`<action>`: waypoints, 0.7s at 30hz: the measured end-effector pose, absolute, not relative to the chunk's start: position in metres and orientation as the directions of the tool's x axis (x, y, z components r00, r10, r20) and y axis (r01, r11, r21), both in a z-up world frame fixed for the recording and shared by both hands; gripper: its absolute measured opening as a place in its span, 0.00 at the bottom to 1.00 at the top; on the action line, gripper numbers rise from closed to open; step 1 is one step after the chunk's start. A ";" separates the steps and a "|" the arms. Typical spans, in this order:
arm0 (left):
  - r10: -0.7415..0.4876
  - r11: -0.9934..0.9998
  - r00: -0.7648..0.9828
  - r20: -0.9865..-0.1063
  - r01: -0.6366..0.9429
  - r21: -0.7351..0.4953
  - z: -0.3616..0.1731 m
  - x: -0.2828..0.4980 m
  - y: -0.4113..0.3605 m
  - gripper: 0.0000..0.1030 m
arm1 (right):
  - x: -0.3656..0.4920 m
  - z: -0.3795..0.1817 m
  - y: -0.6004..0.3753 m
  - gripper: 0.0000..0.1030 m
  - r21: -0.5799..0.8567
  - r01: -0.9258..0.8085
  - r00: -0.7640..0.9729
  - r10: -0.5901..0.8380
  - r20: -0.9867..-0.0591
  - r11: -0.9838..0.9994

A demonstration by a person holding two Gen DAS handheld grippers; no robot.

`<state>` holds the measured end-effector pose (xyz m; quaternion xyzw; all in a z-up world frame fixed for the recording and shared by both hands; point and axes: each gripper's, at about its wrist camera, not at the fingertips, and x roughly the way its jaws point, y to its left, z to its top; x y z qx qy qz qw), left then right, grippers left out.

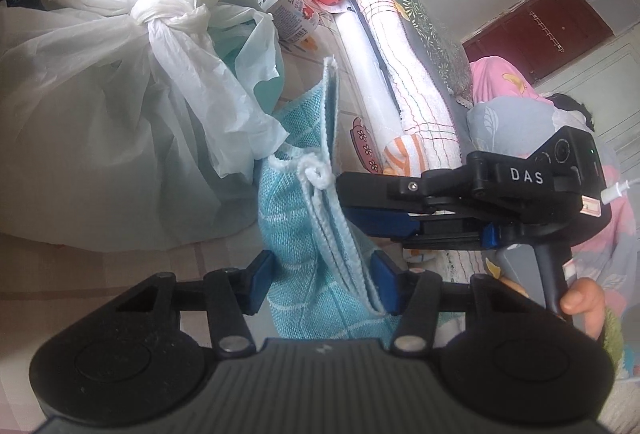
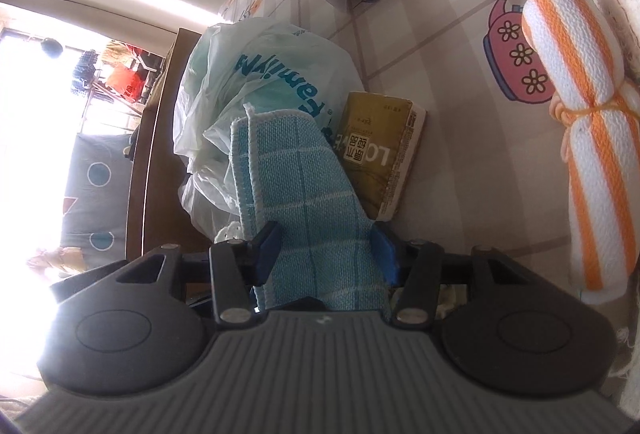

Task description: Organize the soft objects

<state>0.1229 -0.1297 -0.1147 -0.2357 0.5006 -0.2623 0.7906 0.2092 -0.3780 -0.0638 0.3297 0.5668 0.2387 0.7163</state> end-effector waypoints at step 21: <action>-0.676 0.733 0.470 -0.568 0.345 -0.586 -0.059 0.093 -0.127 0.18 | 0.165 0.003 -0.362 0.28 0.694 -0.097 0.404 0.666 -0.627 0.713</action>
